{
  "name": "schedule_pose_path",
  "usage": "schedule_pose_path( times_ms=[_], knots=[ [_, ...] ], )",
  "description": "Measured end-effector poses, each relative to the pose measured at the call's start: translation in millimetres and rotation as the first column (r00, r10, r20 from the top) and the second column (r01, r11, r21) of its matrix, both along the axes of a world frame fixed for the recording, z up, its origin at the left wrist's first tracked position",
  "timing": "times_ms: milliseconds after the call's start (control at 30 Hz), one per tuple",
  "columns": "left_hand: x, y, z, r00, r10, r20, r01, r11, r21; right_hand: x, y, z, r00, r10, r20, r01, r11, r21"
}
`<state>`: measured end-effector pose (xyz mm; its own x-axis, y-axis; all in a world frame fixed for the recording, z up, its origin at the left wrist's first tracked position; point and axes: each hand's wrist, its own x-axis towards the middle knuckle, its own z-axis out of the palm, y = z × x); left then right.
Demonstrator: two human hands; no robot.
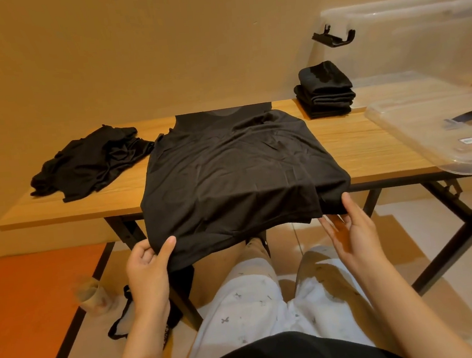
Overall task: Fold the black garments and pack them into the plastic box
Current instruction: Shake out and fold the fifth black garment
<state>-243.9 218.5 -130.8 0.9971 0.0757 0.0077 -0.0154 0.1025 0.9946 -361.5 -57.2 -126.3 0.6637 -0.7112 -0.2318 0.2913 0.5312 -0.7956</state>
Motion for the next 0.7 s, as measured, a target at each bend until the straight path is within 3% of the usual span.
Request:
schedule_pose_path(
  times_ms=[200, 467, 700],
  knots=[
    [-2.3, 11.4, 3.6, 0.997, 0.077, -0.003, -0.077, 0.997, 0.028, -7.1, -0.7, 4.7, 0.994, -0.096, -0.058, 0.085, 0.983, -0.162],
    [8.0, 35.7, 15.1, 0.987, 0.162, -0.006, -0.161, 0.986, 0.033, -23.5, -10.6, 25.6, 0.985, -0.171, 0.009, 0.167, 0.943, -0.289],
    [4.5, 33.8, 28.2, 0.994, 0.104, 0.043, -0.107, 0.992, 0.072, -18.3, 0.4, 44.8, 0.984, -0.178, 0.024, 0.172, 0.899, -0.403]
  ],
)
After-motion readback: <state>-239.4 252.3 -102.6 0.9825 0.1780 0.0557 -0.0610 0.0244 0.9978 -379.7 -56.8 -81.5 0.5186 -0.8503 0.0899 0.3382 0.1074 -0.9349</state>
